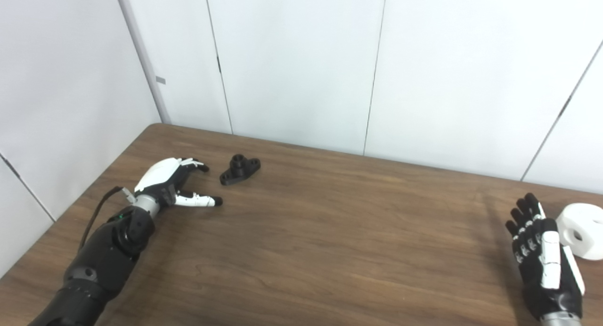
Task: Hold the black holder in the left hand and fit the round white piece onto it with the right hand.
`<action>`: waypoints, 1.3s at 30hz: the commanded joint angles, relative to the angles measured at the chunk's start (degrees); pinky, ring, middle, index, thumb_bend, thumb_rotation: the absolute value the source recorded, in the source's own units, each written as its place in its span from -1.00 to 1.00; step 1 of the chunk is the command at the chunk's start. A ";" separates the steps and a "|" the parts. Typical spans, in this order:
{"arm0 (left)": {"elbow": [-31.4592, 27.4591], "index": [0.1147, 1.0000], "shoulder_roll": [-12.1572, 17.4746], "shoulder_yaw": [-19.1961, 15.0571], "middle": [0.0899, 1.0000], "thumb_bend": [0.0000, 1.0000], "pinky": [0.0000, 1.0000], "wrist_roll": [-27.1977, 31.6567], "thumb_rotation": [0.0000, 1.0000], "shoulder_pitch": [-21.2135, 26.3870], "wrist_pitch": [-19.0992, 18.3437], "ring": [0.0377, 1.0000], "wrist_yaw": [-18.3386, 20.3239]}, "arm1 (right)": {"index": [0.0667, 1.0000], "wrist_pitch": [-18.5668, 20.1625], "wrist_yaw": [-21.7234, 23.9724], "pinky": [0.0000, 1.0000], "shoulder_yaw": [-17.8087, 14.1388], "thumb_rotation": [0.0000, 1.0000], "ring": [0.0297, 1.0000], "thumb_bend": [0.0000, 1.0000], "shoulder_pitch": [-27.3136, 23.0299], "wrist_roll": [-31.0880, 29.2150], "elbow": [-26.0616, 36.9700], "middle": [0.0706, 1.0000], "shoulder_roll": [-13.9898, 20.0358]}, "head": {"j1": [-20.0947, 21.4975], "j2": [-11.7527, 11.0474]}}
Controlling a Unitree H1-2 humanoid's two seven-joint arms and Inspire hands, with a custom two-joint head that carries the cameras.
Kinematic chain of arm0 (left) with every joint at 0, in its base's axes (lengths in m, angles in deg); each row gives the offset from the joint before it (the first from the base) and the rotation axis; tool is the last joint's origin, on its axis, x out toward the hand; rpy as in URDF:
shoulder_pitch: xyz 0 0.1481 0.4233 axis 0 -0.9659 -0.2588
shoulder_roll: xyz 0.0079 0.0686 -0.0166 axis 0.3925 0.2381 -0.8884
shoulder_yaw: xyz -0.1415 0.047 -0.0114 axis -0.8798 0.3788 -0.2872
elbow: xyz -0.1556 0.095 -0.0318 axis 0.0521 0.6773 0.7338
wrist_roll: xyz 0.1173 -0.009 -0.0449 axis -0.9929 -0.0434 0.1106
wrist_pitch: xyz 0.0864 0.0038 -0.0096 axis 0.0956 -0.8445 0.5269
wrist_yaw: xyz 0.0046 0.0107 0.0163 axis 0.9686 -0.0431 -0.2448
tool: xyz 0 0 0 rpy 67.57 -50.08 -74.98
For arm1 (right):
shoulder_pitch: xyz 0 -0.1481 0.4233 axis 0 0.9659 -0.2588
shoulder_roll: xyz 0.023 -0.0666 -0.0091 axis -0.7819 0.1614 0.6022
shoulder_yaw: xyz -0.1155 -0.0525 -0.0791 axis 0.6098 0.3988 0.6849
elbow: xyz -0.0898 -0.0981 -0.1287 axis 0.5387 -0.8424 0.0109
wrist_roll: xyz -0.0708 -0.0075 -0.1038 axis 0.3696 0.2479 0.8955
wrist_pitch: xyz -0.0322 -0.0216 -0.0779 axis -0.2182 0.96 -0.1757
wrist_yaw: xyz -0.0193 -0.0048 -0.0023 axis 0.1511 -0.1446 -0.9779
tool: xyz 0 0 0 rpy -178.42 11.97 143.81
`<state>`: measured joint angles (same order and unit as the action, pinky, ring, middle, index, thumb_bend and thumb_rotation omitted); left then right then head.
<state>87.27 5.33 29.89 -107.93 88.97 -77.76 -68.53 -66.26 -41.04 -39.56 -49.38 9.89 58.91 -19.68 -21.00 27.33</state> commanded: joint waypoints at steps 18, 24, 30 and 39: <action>7.73 0.55 0.15 1.28 0.85 1.00 1.00 3.41 -0.04 5.70 2.70 0.99 -3.50 | 1.00 -0.37 0.05 1.00 -0.57 1.00 1.00 -0.30 4.25 -0.70 0.97 1.00 -0.34 | 0.12 0.42; 9.23 0.55 0.06 2.62 0.84 1.00 1.00 3.50 -0.10 6.34 4.13 0.98 -4.27 | 1.00 0.44 -0.41 1.00 -0.43 1.00 1.00 -0.30 4.74 -0.78 2.84 1.00 -1.14 | 0.80 0.64; 10.09 0.56 -0.53 3.79 0.83 1.00 1.00 3.03 -0.36 6.87 4.60 0.97 -5.74 | 1.00 1.21 -1.05 1.00 -0.18 1.00 1.00 -0.30 5.00 -0.23 4.05 1.00 -1.51 | 1.31 0.63; 10.93 0.52 -0.72 4.99 0.82 1.00 1.00 3.22 -0.68 7.53 5.96 0.97 -6.65 | 1.00 2.03 -1.93 1.00 0.04 1.00 1.00 -0.27 5.22 0.42 5.39 1.00 -1.87 | 1.85 0.74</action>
<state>98.82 4.35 34.19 -104.19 94.90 -72.79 -75.02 -63.72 -42.86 -39.78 -45.43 10.21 65.02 -20.75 -19.25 28.04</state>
